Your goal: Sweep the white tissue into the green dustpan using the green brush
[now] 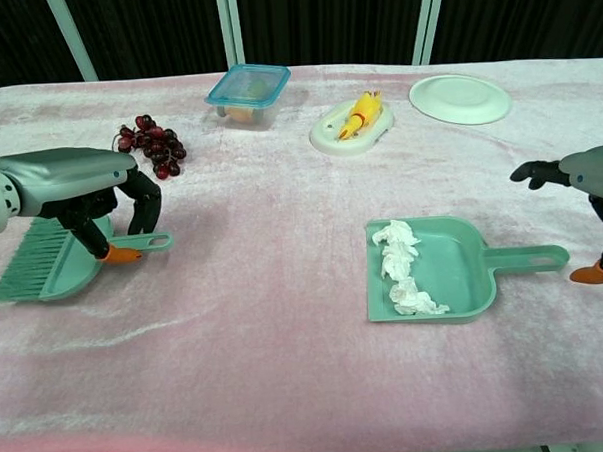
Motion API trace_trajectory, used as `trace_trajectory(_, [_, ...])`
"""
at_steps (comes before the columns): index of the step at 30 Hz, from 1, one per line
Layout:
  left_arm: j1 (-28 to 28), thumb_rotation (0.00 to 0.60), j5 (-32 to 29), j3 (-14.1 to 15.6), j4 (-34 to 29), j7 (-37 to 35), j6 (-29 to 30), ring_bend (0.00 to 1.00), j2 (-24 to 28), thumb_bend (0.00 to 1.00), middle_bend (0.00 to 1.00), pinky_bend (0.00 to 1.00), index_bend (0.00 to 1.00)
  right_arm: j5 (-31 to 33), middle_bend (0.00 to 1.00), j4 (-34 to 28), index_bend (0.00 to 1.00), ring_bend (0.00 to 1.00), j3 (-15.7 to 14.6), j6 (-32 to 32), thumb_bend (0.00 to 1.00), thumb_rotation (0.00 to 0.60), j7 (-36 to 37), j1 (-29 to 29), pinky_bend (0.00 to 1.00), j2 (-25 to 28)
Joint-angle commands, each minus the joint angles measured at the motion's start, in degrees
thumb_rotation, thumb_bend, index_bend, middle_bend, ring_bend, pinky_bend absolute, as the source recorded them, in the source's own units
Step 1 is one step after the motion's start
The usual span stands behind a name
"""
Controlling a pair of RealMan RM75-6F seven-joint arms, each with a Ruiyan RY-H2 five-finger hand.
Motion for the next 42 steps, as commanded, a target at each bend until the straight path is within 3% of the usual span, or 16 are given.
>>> trace_trajectory(1, [0.0, 0.6, -0.2, -0.1, 0.2, 0.6, 0.4, 0.87, -0.5, 0.15, 0.44, 0.99, 0.4, -0.1, 0.1, -0.1, 0.02, 0.68, 0.1, 0.0, 0.12, 0.6, 0.2, -0.1, 0.77, 0.3])
trace_trajectory(5, [0.1, 0.6, -1.2, -0.2, -0.6, 2.2, 1.1, 0.87, -0.2, 0.08, 0.35, 0.99, 0.26, -0.4, 0.1, -0.4, 0.01, 0.68, 0.1, -0.3, 0.12, 0.6, 0.7, -0.3, 0.77, 1.1])
trace_trajectory(10, [0.8, 0.6, -1.1, -0.4, -2.5, 3.1, 3.2, 0.85, 1.5, 0.07, 0.34, 0.98, 0.23, -1.4, 0.1, -0.7, 0.01, 0.68, -0.4, -0.6, 0.12, 0.6, 1.6, -1.0, 0.77, 2.3])
trace_trajectory(12, [1.8, 0.6, -0.5, -0.8, -4.0, 2.3, 5.3, 0.81, 2.6, 0.07, 0.34, 0.94, 0.23, -2.5, 0.1, -0.9, 0.01, 0.68, -0.9, -0.5, 0.12, 0.6, 2.1, -1.4, 0.77, 3.1])
trace_trajectory(15, [4.1, 0.6, 2.6, -0.7, -7.1, 1.1, 9.8, 0.67, 4.9, 0.07, 0.33, 0.78, 0.23, -6.0, 0.1, -0.9, 0.01, 0.64, -2.1, 0.1, 0.12, 0.6, 3.3, -2.4, 0.76, 5.0])
trace_trajectory(18, [7.0, 0.6, 7.1, 0.3, -10.0, -0.3, 15.1, 0.48, 7.7, 0.07, 0.31, 0.58, 0.23, -10.7, 0.08, -0.8, 0.0, 0.49, -3.5, 1.3, 0.11, 0.6, 5.1, -3.9, 0.65, 7.4])
trace_trajectory(21, [10.8, 0.6, 12.4, 2.4, -12.7, -3.2, 20.4, 0.26, 10.8, 0.07, 0.23, 0.37, 0.19, -16.8, 0.01, -0.5, 0.0, 0.14, -5.3, 2.1, 0.09, 0.6, 9.9, -6.2, 0.35, 10.4])
trace_trajectory(22, [12.2, 0.6, 14.3, 3.4, -13.4, -4.2, 22.2, 0.19, 12.0, 0.07, 0.18, 0.31, 0.16, -19.0, 0.0, -0.2, 0.0, 0.08, -5.9, 2.3, 0.08, 0.6, 11.8, -7.1, 0.29, 11.6])
trace_trajectory(24, [15.3, 0.6, 18.5, 5.9, -13.9, -6.5, 25.8, 0.08, 14.4, 0.07, 0.09, 0.19, 0.09, -24.3, 0.0, 0.9, 0.0, 0.0, -7.5, 2.8, 0.05, 0.6, 17.0, -9.0, 0.22, 14.1])
trace_trajectory(26, [17.6, 0.6, 21.6, 7.8, -13.3, -8.3, 28.3, 0.03, 15.9, 0.06, 0.03, 0.13, 0.03, -28.6, 0.0, 2.3, 0.0, 0.0, -8.7, 3.3, 0.02, 0.6, 21.3, -10.7, 0.2, 15.9])
trace_trajectory(33, [26.1, 0.6, 26.8, 11.5, -8.5, -13.2, 37.5, 0.0, 18.8, 0.05, 0.0, 0.05, 0.0, -37.8, 0.0, 8.5, 0.0, 0.0, -10.9, 9.3, 0.0, 0.6, 32.6, -17.7, 0.18, 19.8])
trace_trajectory(42, [34.8, 0.6, 26.7, 10.8, -0.6, -18.3, 46.6, 0.0, 18.2, 0.05, 0.0, 0.0, 0.0, -40.2, 0.0, 18.0, 0.0, 0.0, -9.5, 17.1, 0.0, 0.6, 40.8, -26.5, 0.18, 16.8])
